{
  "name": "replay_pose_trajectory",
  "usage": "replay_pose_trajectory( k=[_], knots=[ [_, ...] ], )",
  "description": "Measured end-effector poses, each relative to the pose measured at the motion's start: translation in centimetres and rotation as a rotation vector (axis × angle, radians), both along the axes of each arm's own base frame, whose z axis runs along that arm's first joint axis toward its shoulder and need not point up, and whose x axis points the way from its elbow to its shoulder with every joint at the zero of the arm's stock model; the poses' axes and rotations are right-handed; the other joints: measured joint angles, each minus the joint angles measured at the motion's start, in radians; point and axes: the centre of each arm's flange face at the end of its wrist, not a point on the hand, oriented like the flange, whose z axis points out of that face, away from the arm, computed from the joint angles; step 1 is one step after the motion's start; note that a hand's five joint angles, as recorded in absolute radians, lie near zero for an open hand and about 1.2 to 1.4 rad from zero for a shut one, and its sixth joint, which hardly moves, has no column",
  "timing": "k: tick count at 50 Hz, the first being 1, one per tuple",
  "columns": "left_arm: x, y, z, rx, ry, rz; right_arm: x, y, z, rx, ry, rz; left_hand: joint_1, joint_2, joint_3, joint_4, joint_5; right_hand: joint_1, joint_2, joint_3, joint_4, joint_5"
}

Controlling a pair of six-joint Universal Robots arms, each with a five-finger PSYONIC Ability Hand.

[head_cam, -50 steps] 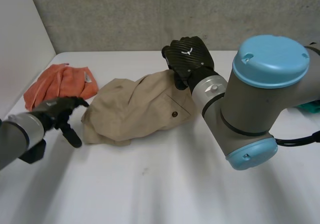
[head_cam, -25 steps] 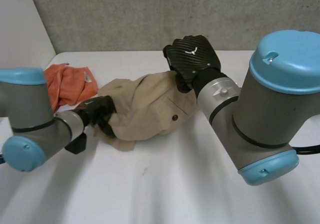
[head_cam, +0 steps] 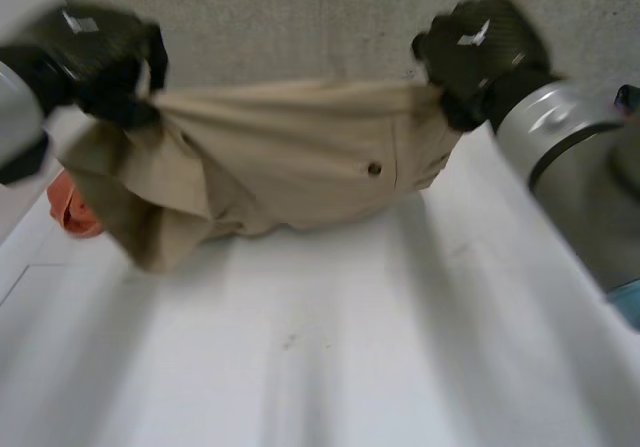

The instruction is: Fold the laundry.

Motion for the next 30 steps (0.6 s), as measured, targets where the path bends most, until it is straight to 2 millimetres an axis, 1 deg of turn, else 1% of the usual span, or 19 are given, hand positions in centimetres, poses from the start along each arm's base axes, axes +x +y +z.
replay_pose_trajectory(
  k=[1,4,7,10,12,13,14,15,16,18,20,22,23,24,25,26,27,30],
  knots=[
    [0.2,1.1,1.5,-0.048,-0.025,-0.015,-0.5,0.2,1.0,-0.022,0.003,-0.008,0.0,0.001,0.0,0.0,0.0,0.0,0.0,0.0,0.0,0.0],
    [0.3,2.7,3.8,-0.115,-0.075,-0.039,-1.3,0.7,2.9,-0.052,0.003,-0.018,0.0,0.001,0.0,0.0,0.0,0.0,0.0,0.0,0.0,0.0],
    [0.0,2.8,4.1,-0.121,-0.122,-0.054,-1.5,0.6,3.1,-0.035,0.012,-0.016,0.0,0.001,0.0,0.0,0.0,0.0,0.0,0.0,0.0,0.0],
    [-0.5,1.8,3.3,-0.103,-0.177,-0.064,-1.3,0.1,2.4,0.003,0.029,-0.013,0.0,0.001,0.0,0.0,0.0,0.0,0.0,0.0,0.0,0.0],
    [-1.2,-0.2,1.6,-0.073,-0.239,-0.07,-0.9,-0.9,1.0,0.052,0.049,-0.01,0.0,0.001,0.0,0.0,0.0,0.0,0.0,0.0,0.0,0.0],
    [-1.3,-0.7,1.1,-0.066,-0.252,-0.072,-0.8,-1.1,0.6,0.062,0.053,-0.01,0.0,0.001,0.0,0.0,0.0,0.0,0.0,0.0,0.0,0.0],
    [-1.7,-1.9,0.0,-0.054,-0.283,-0.076,-0.6,-1.7,-0.3,0.087,0.061,-0.01,0.0,0.001,0.0,0.0,0.0,0.0,0.0,0.0,0.0,0.0],
    [-1.9,-2.6,-0.6,-0.049,-0.299,-0.08,-0.4,-2.0,-0.8,0.1,0.064,-0.01,0.0,0.001,0.0,0.0,0.0,0.0,0.0,0.0,0.0,0.0],
    [-2.3,-3.6,-1.6,-0.046,-0.322,-0.087,-0.1,-2.6,-1.7,0.12,0.066,-0.01,0.0,0.001,0.0,0.001,0.0,0.0,0.0,0.0,0.0,0.0],
    [-2.9,-5.3,-2.9,-0.058,-0.345,-0.101,0.4,-3.6,-3.0,0.138,0.058,-0.012,0.0,0.001,0.0,0.001,0.0,0.0,0.0,0.0,0.0,0.0],
    [-3.7,-7.2,-3.9,-0.095,-0.353,-0.114,1.0,-4.8,-4.0,0.145,0.035,-0.017,0.0,0.001,0.0,0.002,0.0,0.0,0.0,0.0,0.0,0.0],
    [-4.1,-8.4,-4.1,-0.134,-0.346,-0.12,1.4,-5.8,-4.4,0.135,0.006,-0.023,0.0,0.002,0.0,0.004,0.0,0.0,0.0,0.0,0.0,0.0],
    [-4.6,-9.7,-3.9,-0.193,-0.33,-0.121,1.9,-6.8,-4.5,0.111,-0.035,-0.032,0.0,0.002,0.0,0.004,0.0,0.0,0.0,0.0,0.0,0.0],
    [-4.9,-10.5,-3.5,-0.238,-0.314,-0.119,2.1,-7.5,-4.4,0.089,-0.066,-0.037,0.0,0.002,0.0,0.004,0.0,0.0,0.0,0.0,0.0,0.0],
    [-5.2,-11.7,-2.5,-0.32,-0.282,-0.11,2.6,-8.6,-3.8,0.042,-0.123,-0.045,0.0,0.002,0.0,0.004,0.0,0.0,0.0,0.0,0.0,0.0],
    [-5.3,-11.8,-2.2,-0.337,-0.275,-0.108,2.7,-8.8,-3.6,0.032,-0.135,-0.046,0.0,0.002,0.0,0.004,0.0,0.0,0.0,0.0,0.0,0.0],
    [-5.5,-12.8,-0.5,-0.432,-0.229,-0.093,3.0,-9.9,-2.5,-0.033,-0.206,-0.052,0.0,0.002,0.0,0.004,0.0,0.0,0.0,0.0,0.0,0.0],
    [-5.6,-13.4,3.3,-0.594,-0.12,-0.057,3.2,-11.2,0.2,-0.158,-0.326,-0.059,0.0,0.004,0.0,0.004,0.0,0.0,0.0,0.0,0.0,0.0]
  ],
)
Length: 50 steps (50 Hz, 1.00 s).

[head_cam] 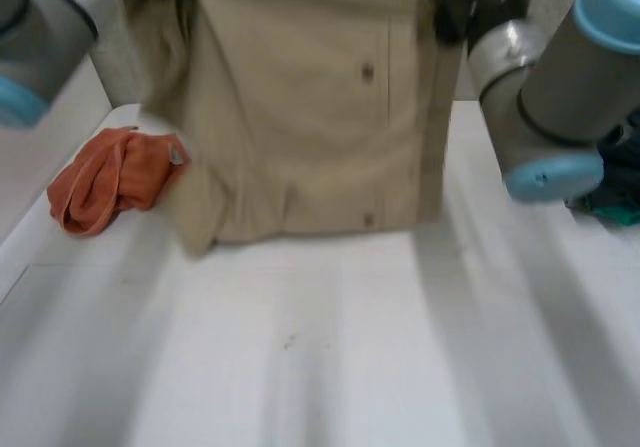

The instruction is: Fold the laundry.

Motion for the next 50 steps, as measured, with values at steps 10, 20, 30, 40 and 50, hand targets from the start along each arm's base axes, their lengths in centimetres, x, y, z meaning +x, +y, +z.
replay_pose_trajectory(
  k=[10,20,30,40,50],
  knots=[
    [1.3,2.2,9.6,-0.268,0.381,-0.106,-1.1,-0.6,8.2,-0.344,-0.264,-0.041,0.0,0.001,0.0,0.0,0.0,0.0,0.0,0.0,0.0,0.0],
    [0.4,1.1,2.6,-0.019,0.32,-0.169,-0.7,-1.2,1.7,-0.145,-0.103,-0.003,0.0,0.001,0.0,0.0,0.014,0.0,0.0,0.0,0.0,0.0],
    [0.0,1.7,-13.3,0.37,0.072,-0.085,-2.2,-1.4,-11.8,0.194,0.128,0.016,0.0,0.003,0.0,0.0,0.014,0.0,0.0,0.0,0.0,0.0],
    [-0.8,8.6,-20.4,0.593,-0.154,-0.115,-4.3,2.5,-19.1,0.438,0.41,0.029,0.0,0.003,0.0,0.0,0.014,0.0,0.0,0.0,0.0,0.0],
    [0.3,15.6,-19.3,0.769,-0.303,-0.126,-7.1,7.7,-16.8,0.565,0.624,0.049,0.0,0.003,0.0,0.0,0.014,0.0,0.0,0.0,0.0,0.0]
  ],
)
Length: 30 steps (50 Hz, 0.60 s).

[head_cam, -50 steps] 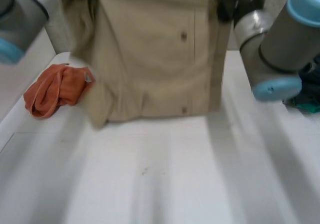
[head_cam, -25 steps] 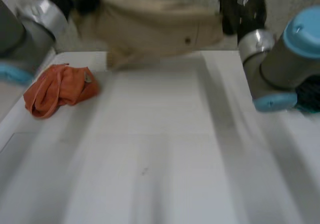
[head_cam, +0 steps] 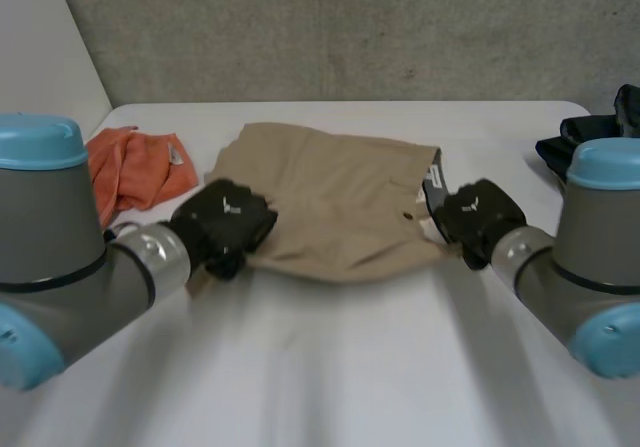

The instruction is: Fold the laundry.

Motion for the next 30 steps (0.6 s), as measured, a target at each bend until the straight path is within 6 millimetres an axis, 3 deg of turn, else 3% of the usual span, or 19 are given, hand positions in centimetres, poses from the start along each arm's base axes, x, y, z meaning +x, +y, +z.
replay_pose_trajectory(
  k=[5,11,16,20,25,30],
  knots=[
    [0.8,3.7,0.0,0.137,-0.103,-0.04,-1.5,3.3,0.7,0.097,0.145,0.06,0.0,0.0,0.0,0.0,0.0,0.0,0.0,0.0,0.0,0.0],
    [1.5,9.7,0.2,0.368,-0.24,-0.169,-3.5,8.1,1.1,0.244,0.345,0.202,0.0,0.0,0.0,0.0,0.0,0.0,0.0,0.0,0.0,0.0],
    [1.6,11.9,0.6,0.45,-0.285,-0.253,-4.0,9.8,1.5,0.291,0.393,0.297,0.0,0.0,0.0,0.0,0.0,0.0,0.0,0.0,0.0,0.0],
    [1.5,10.6,0.7,0.391,-0.301,-0.243,-4.0,9.3,1.7,0.288,0.372,0.306,0.0,0.0,0.0,0.0,0.0,0.0,0.0,0.0,0.0,0.0],
    [0.6,5.8,0.4,0.195,-0.304,-0.163,-3.1,7.1,1.5,0.24,0.297,0.25,0.0,0.0,0.0,0.0,0.0,0.0,0.0,0.0,0.0,0.0],
    [-1.1,0.0,0.4,-0.024,-0.274,-0.086,-1.4,3.4,1.3,0.124,0.176,0.146,0.0,0.0,0.0,0.0,0.0,0.0,0.0,0.0,0.0,0.003]
  ],
)
